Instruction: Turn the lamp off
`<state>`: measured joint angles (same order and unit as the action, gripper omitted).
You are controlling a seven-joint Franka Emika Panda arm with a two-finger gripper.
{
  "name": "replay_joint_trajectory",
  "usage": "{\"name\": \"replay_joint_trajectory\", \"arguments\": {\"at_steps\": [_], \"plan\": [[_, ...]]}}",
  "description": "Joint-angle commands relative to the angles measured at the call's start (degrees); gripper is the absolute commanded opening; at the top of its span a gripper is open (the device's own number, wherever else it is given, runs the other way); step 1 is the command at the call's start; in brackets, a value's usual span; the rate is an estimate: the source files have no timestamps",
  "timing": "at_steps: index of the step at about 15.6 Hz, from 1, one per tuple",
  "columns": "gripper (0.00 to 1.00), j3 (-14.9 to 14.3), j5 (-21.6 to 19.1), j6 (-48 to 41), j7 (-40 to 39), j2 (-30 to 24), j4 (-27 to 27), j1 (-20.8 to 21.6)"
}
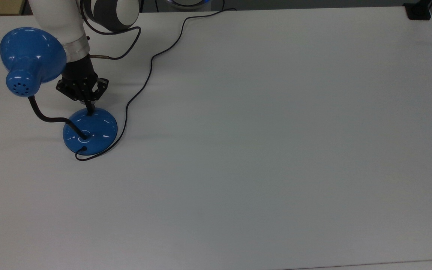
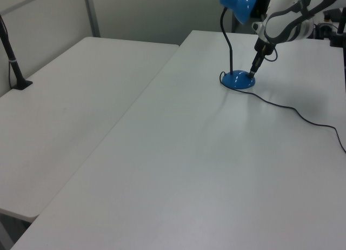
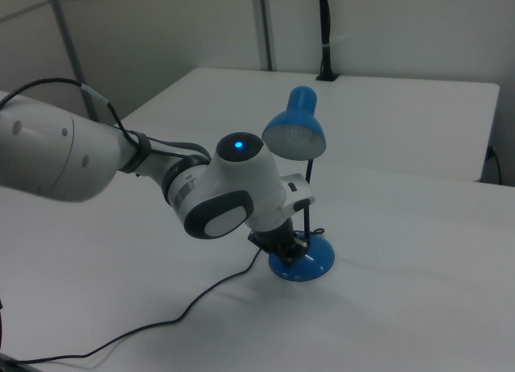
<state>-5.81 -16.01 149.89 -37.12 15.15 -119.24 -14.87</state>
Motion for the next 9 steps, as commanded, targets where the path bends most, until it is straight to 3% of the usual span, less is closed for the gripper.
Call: {"name": "replay_joint_trajectory", "arguments": {"at_steps": [1,6,7,8,9], "plan": [[0.0,0.0,-0.07,-4.93,-4.18,-1.42,-2.75,-1.21],[0.0,-0.08,7.22,-24.08,-5.33,-8.28,-0.57,-4.82],[0.06,-0.08,7.4,-28.64,-5.33,-8.81,1.27,-4.91],[0.19,-0.08,7.57,-33.3,-5.33,-9.6,3.12,-5.08],[0.4,-0.34,8.19,-37.7,-5.33,-10.31,4.44,-5.09]]}}
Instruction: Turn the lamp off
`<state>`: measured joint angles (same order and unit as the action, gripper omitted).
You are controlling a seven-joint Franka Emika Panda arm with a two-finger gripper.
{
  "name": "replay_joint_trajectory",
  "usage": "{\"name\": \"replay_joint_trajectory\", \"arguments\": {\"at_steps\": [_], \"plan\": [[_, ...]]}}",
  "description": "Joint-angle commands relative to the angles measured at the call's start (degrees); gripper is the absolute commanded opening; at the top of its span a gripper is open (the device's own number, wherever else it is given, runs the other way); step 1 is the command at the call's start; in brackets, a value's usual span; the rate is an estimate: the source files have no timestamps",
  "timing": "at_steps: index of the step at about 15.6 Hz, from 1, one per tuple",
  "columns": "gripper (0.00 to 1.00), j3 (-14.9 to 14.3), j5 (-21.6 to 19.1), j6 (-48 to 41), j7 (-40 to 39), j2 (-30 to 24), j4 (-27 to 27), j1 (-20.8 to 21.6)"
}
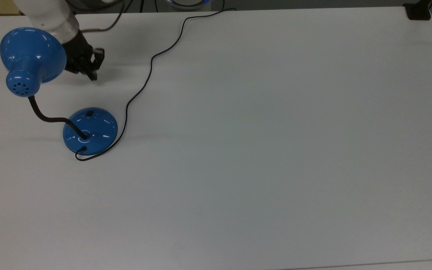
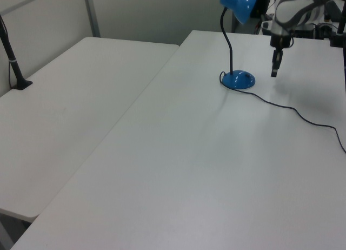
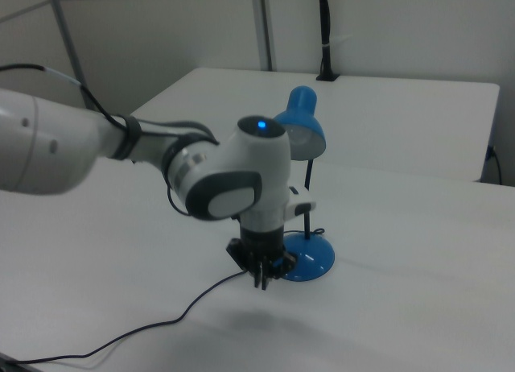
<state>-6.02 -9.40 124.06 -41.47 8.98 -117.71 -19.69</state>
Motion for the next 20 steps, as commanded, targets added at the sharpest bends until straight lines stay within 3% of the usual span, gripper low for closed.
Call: {"name": "replay_joint_trajectory", "arguments": {"at_steps": [1,2,4,6,9,12,14,16,20], "plan": [[0.78,-0.05,2.79,-15.74,-0.98,-5.1,3.54,-0.18],[1.0,-0.04,4.03,-18.39,-0.8,-6.15,3.8,0.0],[1.0,0.04,4.3,-22.87,-0.36,-9.66,5.29,0.53],[1.0,0.13,3.87,-29.45,0.77,-11.78,10.55,1.57],[1.0,-0.13,3.42,-35.63,9.89,-14.07,16.45,5.17],[1.0,0.31,4.56,-35.64,24.37,-14.87,20.49,11.31],[1.0,0.39,7.97,-34.42,31.78,-14.34,21.91,14.66],[1.0,0.39,10.36,-31.88,32.33,-12.94,23.84,16.25],[1.0,0.74,11.15,-28.17,32.77,-11.71,24.02,16.61]]}}
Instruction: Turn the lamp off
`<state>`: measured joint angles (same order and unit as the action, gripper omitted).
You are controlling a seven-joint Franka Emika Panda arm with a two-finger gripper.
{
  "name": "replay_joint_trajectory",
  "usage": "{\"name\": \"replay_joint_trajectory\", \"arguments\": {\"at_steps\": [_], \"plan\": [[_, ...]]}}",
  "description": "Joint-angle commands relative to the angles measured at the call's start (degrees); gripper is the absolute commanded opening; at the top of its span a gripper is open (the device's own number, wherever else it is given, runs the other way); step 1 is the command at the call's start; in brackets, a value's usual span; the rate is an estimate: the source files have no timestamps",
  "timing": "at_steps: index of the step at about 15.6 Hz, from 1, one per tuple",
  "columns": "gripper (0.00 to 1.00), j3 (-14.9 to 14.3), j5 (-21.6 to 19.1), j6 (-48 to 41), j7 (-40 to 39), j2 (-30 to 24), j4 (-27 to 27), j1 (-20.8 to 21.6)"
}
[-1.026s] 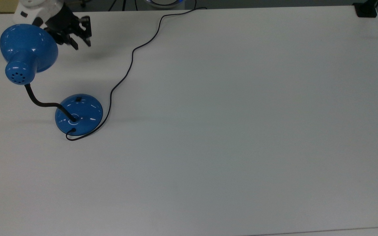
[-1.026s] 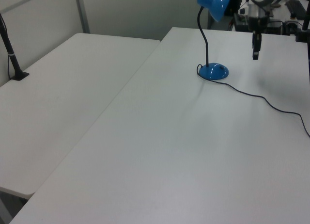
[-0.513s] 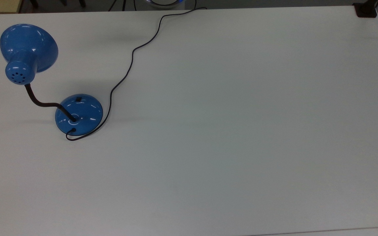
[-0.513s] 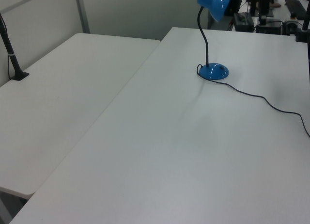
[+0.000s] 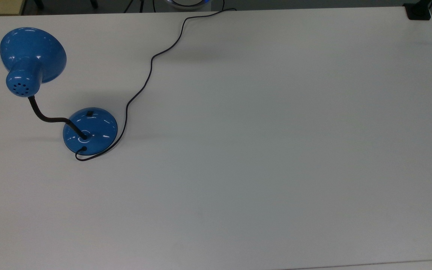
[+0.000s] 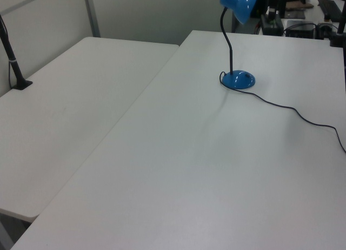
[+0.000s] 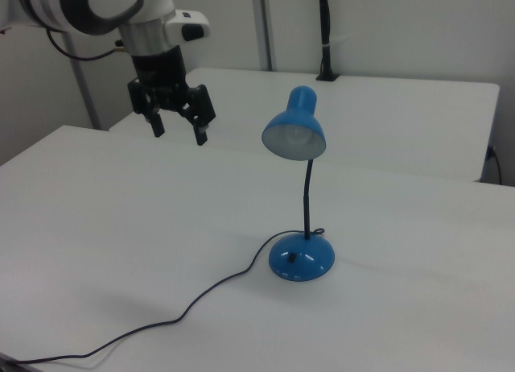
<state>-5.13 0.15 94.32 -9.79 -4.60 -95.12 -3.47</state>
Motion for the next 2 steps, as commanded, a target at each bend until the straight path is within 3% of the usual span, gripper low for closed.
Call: {"name": "replay_joint_trajectory", "arguments": {"at_steps": [1,2], "plan": [[1.0,0.56,2.3,1.57,1.09,1.96,1.34,0.39],[1.0,1.43,2.74,1.57,1.17,2.14,1.34,0.22]]}}
